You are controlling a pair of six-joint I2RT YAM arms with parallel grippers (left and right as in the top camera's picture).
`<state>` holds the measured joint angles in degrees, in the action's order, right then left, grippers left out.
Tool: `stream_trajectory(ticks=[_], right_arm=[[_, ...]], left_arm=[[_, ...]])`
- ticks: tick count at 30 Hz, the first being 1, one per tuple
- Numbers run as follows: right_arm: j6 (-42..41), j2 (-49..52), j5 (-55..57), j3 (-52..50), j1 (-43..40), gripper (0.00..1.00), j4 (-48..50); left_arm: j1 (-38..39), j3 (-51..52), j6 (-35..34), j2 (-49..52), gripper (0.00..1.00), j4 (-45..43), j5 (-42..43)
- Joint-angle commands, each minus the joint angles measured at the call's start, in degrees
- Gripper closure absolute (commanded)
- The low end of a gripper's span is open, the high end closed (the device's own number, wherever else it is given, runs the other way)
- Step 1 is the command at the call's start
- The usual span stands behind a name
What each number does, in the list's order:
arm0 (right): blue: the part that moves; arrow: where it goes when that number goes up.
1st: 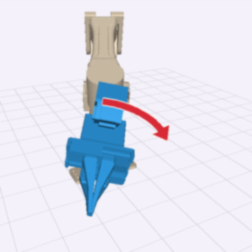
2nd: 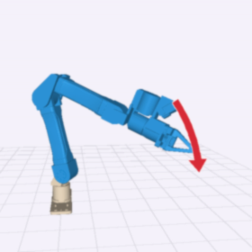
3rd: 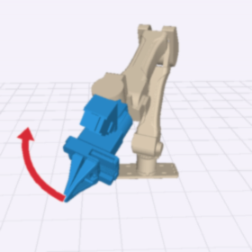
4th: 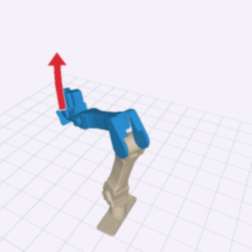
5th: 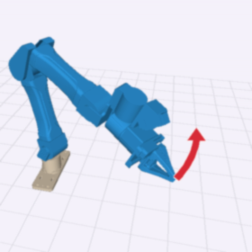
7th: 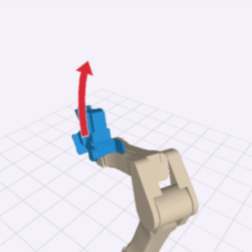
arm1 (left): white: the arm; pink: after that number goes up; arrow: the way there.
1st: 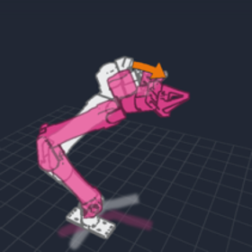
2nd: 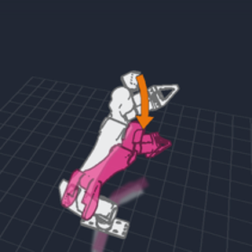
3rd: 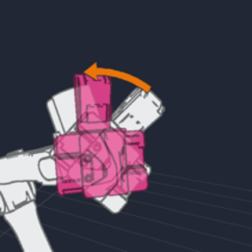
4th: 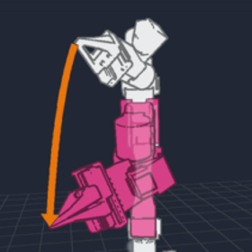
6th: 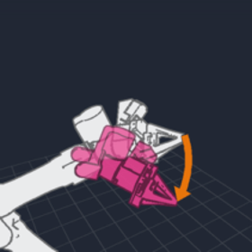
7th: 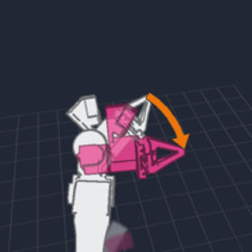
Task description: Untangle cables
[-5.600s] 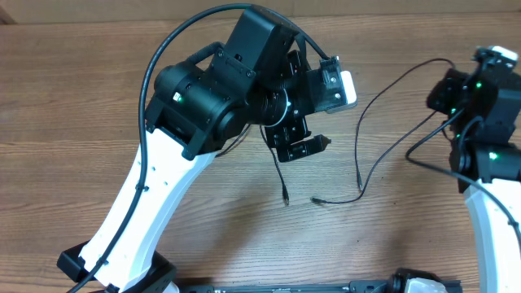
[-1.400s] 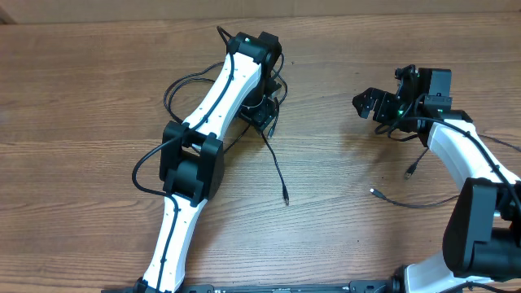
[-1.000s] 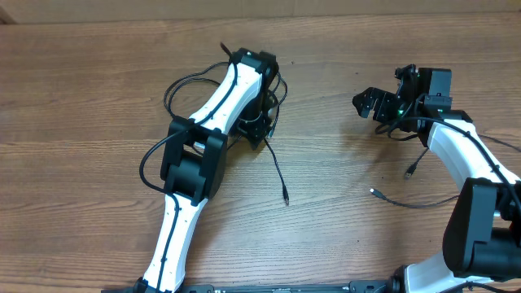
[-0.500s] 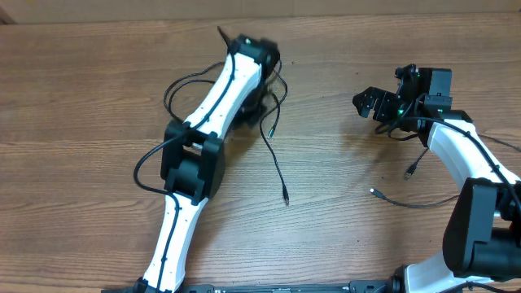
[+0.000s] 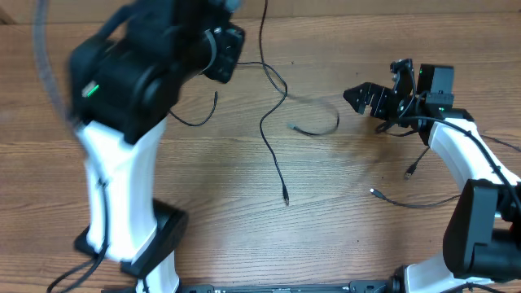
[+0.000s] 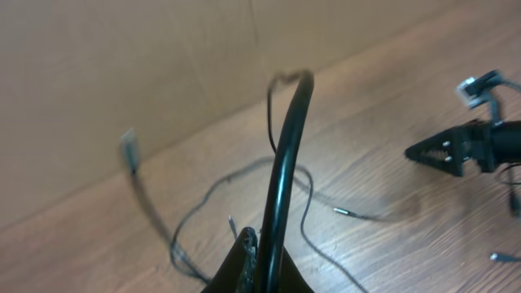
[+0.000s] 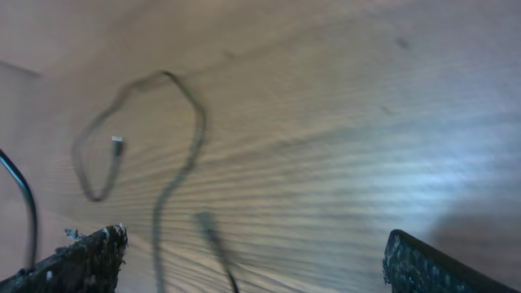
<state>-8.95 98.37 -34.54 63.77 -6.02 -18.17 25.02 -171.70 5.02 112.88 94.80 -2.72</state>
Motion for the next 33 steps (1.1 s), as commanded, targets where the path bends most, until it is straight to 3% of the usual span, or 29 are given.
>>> stream_trajectory(ticks=[1, 7, 12, 18, 25, 33], right_arm=[[0.5, -6.3, -6.3, 4.3, 0.0, 0.0, 0.0], [0.9, -14.5, -14.2, 7.3, 0.0, 0.0, -0.3], [6.9, -22.8, -17.9, 7.7, 1.8, 0.0, 0.1], [9.9, -25.6, -17.6, 7.7, 7.6, 0.0, 3.7], [9.9, -25.6, -5.7, 7.7, 13.9, 0.0, 7.1], [9.3, -25.0, 10.0, 7.7, 14.3, 0.0, 9.8]], left_arm=[[0.0, 0.2, 1.2, -2.2, 0.96, -0.8, 1.1], [0.0, 0.2, 1.5, -3.8, 0.96, -0.8, 5.5], [0.0, 0.2, 2.7, -3.8, 0.96, -1.3, 15.7], [0.3, 0.2, 2.7, -3.8, 0.96, -2.2, 29.3], [4.9, 0.2, 2.7, -3.8, 0.96, -0.5, 32.9], [13.6, 0.2, 2.7, -3.8, 0.96, 1.5, 34.0]])
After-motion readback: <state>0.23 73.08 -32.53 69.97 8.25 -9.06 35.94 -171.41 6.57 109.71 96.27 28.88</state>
